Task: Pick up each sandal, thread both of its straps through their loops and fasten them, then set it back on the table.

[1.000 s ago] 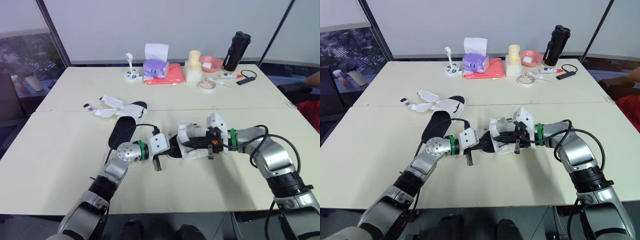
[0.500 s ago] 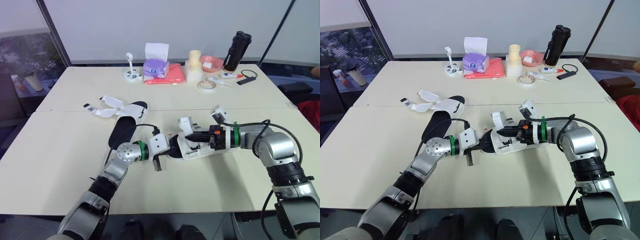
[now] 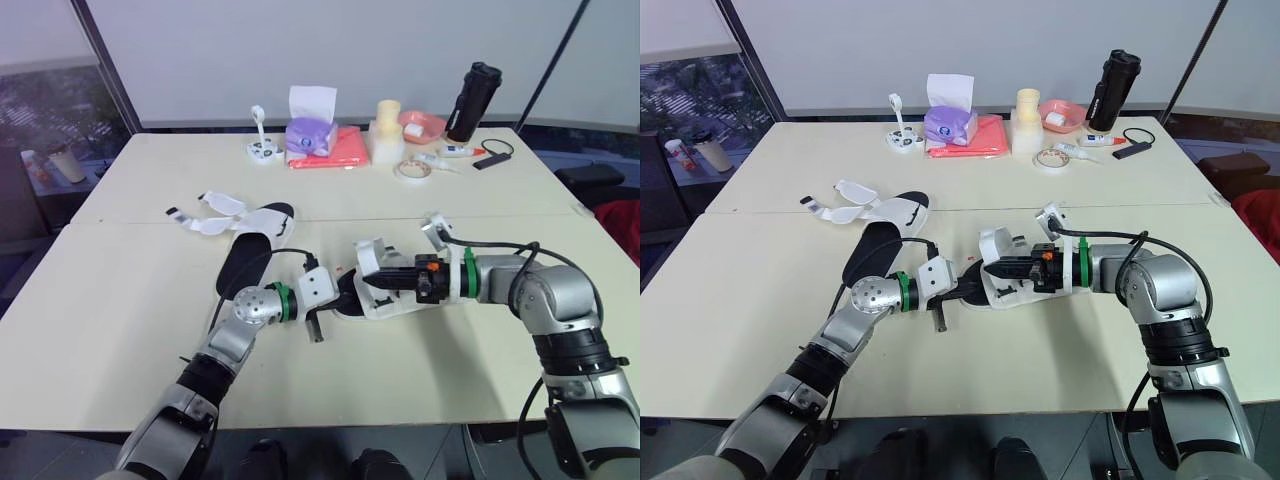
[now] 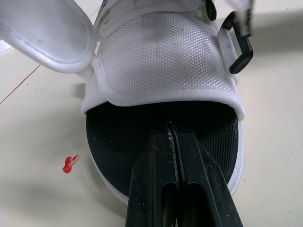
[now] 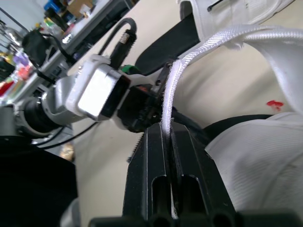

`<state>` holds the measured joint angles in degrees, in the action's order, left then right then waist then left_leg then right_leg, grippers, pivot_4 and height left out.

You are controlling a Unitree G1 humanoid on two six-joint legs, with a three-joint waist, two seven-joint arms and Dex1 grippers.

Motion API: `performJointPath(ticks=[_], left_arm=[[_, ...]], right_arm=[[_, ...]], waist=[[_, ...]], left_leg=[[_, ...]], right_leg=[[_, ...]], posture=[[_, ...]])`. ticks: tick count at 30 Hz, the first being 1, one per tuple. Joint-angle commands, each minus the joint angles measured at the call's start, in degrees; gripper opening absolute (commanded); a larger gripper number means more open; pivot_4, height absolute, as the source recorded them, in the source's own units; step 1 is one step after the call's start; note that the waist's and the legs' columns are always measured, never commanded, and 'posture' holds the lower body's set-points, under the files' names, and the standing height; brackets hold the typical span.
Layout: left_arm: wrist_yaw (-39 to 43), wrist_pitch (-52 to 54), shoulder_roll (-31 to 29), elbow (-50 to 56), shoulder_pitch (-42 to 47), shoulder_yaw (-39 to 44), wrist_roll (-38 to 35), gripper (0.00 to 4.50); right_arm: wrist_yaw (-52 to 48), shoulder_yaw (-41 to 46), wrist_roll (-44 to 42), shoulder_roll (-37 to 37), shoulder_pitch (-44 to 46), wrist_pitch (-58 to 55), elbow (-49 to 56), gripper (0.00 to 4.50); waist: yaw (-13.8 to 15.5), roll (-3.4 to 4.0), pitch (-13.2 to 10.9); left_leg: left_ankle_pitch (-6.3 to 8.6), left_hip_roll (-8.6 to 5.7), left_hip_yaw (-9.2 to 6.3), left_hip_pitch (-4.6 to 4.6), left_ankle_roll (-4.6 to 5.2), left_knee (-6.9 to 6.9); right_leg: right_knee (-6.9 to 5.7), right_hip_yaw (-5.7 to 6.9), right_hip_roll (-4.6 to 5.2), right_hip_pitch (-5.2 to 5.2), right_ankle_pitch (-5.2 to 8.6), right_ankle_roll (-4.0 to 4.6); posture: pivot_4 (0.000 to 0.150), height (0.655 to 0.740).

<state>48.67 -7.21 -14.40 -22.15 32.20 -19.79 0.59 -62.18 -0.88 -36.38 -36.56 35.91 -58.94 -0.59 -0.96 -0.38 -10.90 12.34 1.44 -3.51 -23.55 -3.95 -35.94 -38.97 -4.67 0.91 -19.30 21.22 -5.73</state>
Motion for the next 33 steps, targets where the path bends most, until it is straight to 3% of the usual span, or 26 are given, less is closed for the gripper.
performJointPath(ticks=[1, 18, 33], left_arm=[[-0.26, 1.25, -0.69, -1.88, -1.26, -0.32, 1.56, 0.0], [-0.32, 1.35, -0.93, -1.8, -1.51, -0.17, 1.62, 0.0], [-0.45, 1.2, -0.92, -2.32, -1.46, -0.24, 1.79, 0.0]], right_arm=[[0.39, 0.89, -1.01, -0.16, -0.08, 0.48, 1.52, 0.06], [1.29, -2.51, 4.59, 2.07, 0.77, 8.94, -3.36, 0.06], [0.18, 0.37, 1.42, 1.39, 2.18, 2.71, -7.5, 0.06]], waist=[[0.0, 0.0, 0.0], [-0.15, 0.0, 0.0], [-0.1, 0.0, 0.0]], left_leg=[[0.0, 0.0, 0.01, 0.0, 0.0, 0.0], [0.0, 0.0, 0.01, 0.0, 0.0, 0.01], [0.0, 0.0, 0.02, 0.0, 0.0, 0.03]], right_leg=[[0.0, 0.0, 0.0, 0.0, 0.0, 0.0], [0.0, -0.01, -0.01, -0.03, 0.0, 0.0], [0.0, -0.02, -0.01, -0.03, 0.0, 0.0]], posture=[[0.15, 0.74], [0.15, 0.74], [0.15, 0.74]])
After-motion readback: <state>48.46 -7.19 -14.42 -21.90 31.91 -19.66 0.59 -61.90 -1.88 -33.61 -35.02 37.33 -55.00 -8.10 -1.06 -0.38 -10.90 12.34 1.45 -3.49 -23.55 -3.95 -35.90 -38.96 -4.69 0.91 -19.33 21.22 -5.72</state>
